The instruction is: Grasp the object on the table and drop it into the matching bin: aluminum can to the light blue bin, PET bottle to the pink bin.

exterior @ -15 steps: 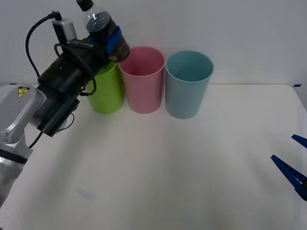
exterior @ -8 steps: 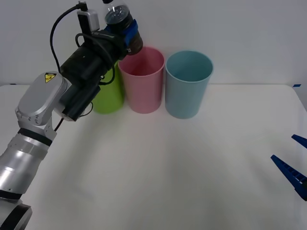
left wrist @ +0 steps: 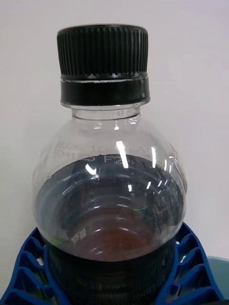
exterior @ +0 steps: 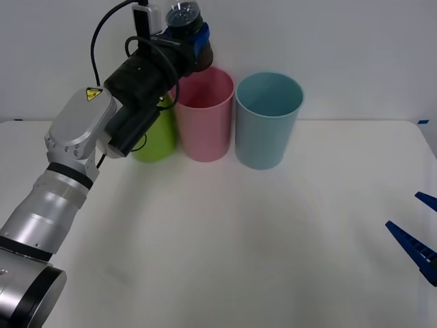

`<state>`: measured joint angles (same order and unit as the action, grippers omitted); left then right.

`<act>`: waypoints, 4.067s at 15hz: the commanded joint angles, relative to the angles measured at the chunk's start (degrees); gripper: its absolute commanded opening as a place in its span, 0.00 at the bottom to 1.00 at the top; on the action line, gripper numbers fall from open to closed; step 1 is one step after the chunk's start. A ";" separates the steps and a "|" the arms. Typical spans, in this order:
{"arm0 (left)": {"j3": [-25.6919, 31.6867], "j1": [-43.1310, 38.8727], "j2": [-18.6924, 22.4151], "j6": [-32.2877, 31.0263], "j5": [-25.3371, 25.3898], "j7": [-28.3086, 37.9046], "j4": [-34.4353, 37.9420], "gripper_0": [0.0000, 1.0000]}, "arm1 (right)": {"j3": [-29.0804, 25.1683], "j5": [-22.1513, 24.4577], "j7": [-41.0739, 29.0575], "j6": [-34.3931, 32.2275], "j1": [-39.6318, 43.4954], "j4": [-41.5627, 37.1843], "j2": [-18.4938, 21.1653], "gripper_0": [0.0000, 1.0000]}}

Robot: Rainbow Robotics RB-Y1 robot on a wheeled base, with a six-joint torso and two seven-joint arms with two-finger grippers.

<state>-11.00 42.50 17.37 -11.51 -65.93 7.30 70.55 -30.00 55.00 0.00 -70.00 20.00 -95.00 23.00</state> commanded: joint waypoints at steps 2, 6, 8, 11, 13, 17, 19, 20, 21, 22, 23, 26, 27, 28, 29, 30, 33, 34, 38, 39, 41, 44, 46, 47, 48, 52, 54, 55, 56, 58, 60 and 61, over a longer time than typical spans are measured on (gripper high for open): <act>-0.08 0.21 -0.23 -0.01 -0.61 0.26 -0.41 0.02 | 0.00 0.00 0.00 0.00 0.00 0.00 0.00 1.00; 0.01 0.21 -0.41 -0.01 -0.61 0.70 -0.41 1.00 | 0.00 0.00 0.00 0.00 0.00 0.00 0.00 1.00; -0.08 0.21 -0.32 0.08 -0.52 0.78 -0.41 1.00 | 0.00 0.00 0.00 0.00 0.00 0.00 0.00 1.00; -0.08 0.13 -0.32 -0.27 0.27 0.87 -0.41 1.00 | 0.00 0.00 0.00 0.00 0.00 0.00 0.00 1.00; 0.01 -0.05 -0.32 -0.89 1.06 0.78 -0.41 1.00 | 0.00 0.00 0.00 0.00 0.00 0.00 0.00 1.00; 0.01 -3.48 2.67 -2.29 4.84 0.78 3.37 1.00 | 0.00 0.00 0.00 0.00 0.00 0.00 0.00 1.00; 0.01 -6.29 4.52 -2.65 7.22 0.52 6.18 1.00 | 0.00 0.00 0.00 0.00 0.00 0.00 0.00 1.00; 0.01 -8.14 5.75 -2.91 8.45 0.52 8.03 1.00 | 0.00 0.00 0.00 0.00 0.00 0.00 0.00 1.00; 0.01 -10.25 7.24 -3.00 9.76 0.52 10.40 1.00 | 0.00 0.00 0.00 0.00 0.00 0.00 0.00 1.00; 0.01 -12.00 8.47 -3.08 10.91 0.52 12.33 1.00 | 0.00 0.00 0.00 0.00 0.00 0.00 0.00 1.00; 0.01 -13.94 9.88 -3.08 12.31 0.34 14.18 1.00 | 0.00 0.00 0.00 0.00 0.00 0.00 0.00 1.00; 1.33 -19.74 13.66 -3.79 15.57 -0.45 19.28 1.00 | 0.00 0.00 0.00 0.00 0.00 0.00 0.00 1.00; 2.56 -22.11 14.45 -4.93 16.18 -0.71 20.77 1.00 | 0.00 0.00 0.00 0.00 0.00 0.00 0.00 1.00; 4.23 -24.40 14.80 -6.60 16.44 -0.89 21.83 1.00 | 0.00 0.00 0.00 0.00 0.00 0.00 0.00 1.00; 6.34 -26.95 15.06 -8.53 16.18 -1.06 23.14 1.00 | 0.00 0.00 0.00 0.00 0.00 0.00 0.00 1.00; 8.71 -29.85 15.06 -10.56 16.18 -1.41 24.29 1.00 | 0.00 0.00 0.00 0.00 0.00 0.00 0.00 1.00; 15.83 -38.46 15.06 -17.23 15.74 -2.29 27.36 1.00 | 0.00 0.00 0.00 0.00 0.00 0.00 0.00 1.00; 18.20 -41.53 15.06 -19.78 15.57 -2.64 28.07 1.00 | 0.00 0.00 0.00 0.00 0.00 0.00 0.00 1.00; 26.38 -50.76 15.33 -30.42 14.42 -3.96 28.33 1.00 | 0.00 0.00 0.00 0.00 0.00 0.00 0.00 1.00; 27.87 -52.70 15.59 -32.62 13.98 -4.14 28.33 1.00 | 0.00 0.00 0.00 0.00 0.00 0.00 0.00 1.00; 32.44 -56.12 15.85 -37.98 10.99 -3.79 28.33 1.00 | 0.00 0.00 0.00 0.00 0.00 0.00 0.00 1.00; 36.48 -60.43 16.12 -42.81 11.08 -3.87 28.33 1.00 | 0.00 0.00 0.00 0.00 0.00 0.00 0.00 1.00; 38.86 -62.72 16.12 -45.36 10.99 -3.87 28.33 1.00 | 0.00 0.00 0.00 0.00 0.00 0.00 0.00 1.00; 40.26 -64.21 16.12 -46.59 10.82 -3.96 28.33 1.00 | 0.00 0.00 0.00 0.00 0.00 0.00 0.00 1.00; 40.88 -65.27 16.20 -47.03 10.82 -4.23 28.33 1.00 | 0.00 0.00 0.00 0.00 0.00 0.00 0.00 1.00; 42.99 -69.04 16.29 -48.26 10.82 -7.21 28.07 1.00 | 0.00 0.00 0.00 0.00 0.00 0.00 0.00 1.00; 43.78 -70.28 16.29 -48.88 10.82 -7.65 28.07 1.00 | 0.00 0.00 0.00 0.00 0.00 0.00 0.00 1.00; 44.04 -70.71 16.29 -49.23 10.82 -7.65 28.07 1.00 | 0.00 0.00 0.00 0.00 0.00 0.00 0.00 1.00; 44.04 -71.07 16.29 -49.23 10.82 -7.57 28.07 1.00 | 0.00 0.00 0.00 0.00 0.00 0.00 0.00 1.00; 43.87 -71.24 16.29 -49.31 10.82 -7.21 28.07 1.00 | 0.00 0.00 0.00 0.00 0.00 0.00 0.00 1.00; 43.34 -71.42 16.29 -49.40 10.73 -6.86 28.15 1.00 | 0.00 0.00 0.00 0.00 0.00 0.00 0.00 1.00; 43.25 -71.51 16.29 -49.40 10.73 -6.86 28.07 1.00 | 0.00 0.00 0.00 0.00 0.00 0.00 0.00 1.00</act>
<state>32.36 -28.93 33.66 -60.92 -55.19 0.41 98.67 -30.00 55.00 0.00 -70.00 20.00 -95.00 23.00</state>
